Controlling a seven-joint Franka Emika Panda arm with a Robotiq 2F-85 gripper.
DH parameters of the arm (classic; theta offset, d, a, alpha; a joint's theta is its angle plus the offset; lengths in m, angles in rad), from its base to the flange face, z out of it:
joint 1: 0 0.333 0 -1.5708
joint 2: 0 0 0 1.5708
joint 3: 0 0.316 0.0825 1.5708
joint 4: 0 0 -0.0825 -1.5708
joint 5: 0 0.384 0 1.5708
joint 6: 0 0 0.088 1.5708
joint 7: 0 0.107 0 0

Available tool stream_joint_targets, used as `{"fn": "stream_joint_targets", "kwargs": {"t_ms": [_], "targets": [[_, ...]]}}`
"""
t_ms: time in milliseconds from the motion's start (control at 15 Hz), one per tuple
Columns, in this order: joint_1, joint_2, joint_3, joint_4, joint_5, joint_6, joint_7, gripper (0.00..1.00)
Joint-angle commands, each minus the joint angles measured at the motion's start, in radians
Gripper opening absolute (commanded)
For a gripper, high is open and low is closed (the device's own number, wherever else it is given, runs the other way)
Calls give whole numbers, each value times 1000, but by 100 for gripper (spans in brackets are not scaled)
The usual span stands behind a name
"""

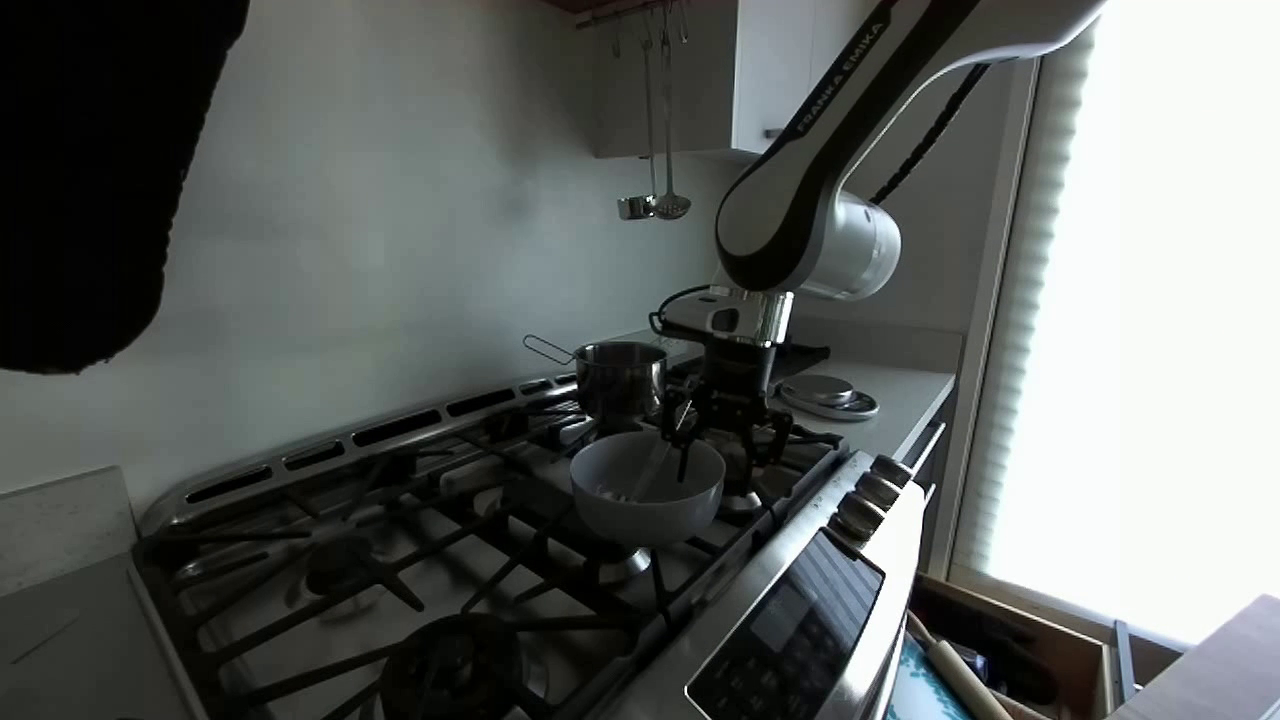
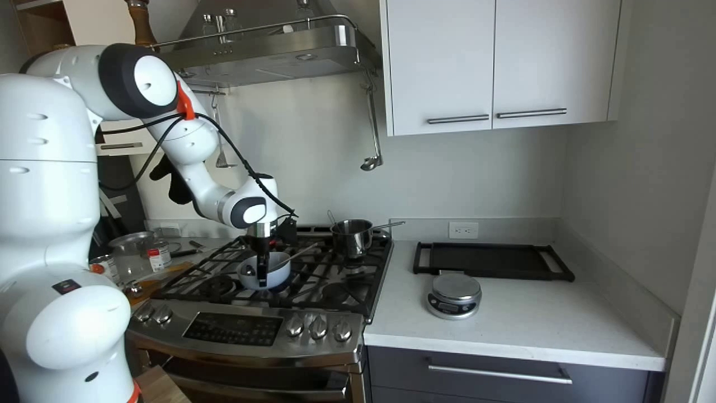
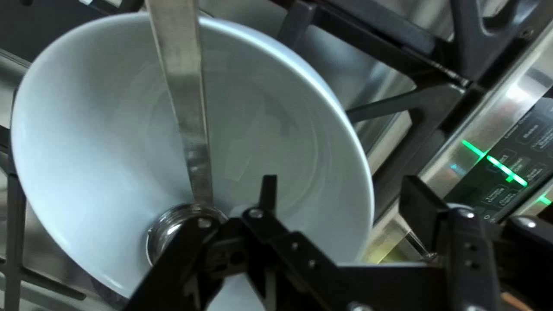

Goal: Put the grey bowl on the stove, then remove the serve spoon from the bowl

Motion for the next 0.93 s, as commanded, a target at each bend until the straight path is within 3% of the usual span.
{"fn": "stream_joint_targets", "kwargs": {"t_ms": [0, 400, 600, 867], "targets": [[-17, -56, 28, -8, 27, -42, -18, 100], [10, -171, 18, 22, 56, -135, -18, 100], [27, -195, -2, 54, 2, -174, 21, 100], [42, -142, -7, 77, -144, -122, 92, 100]]}}
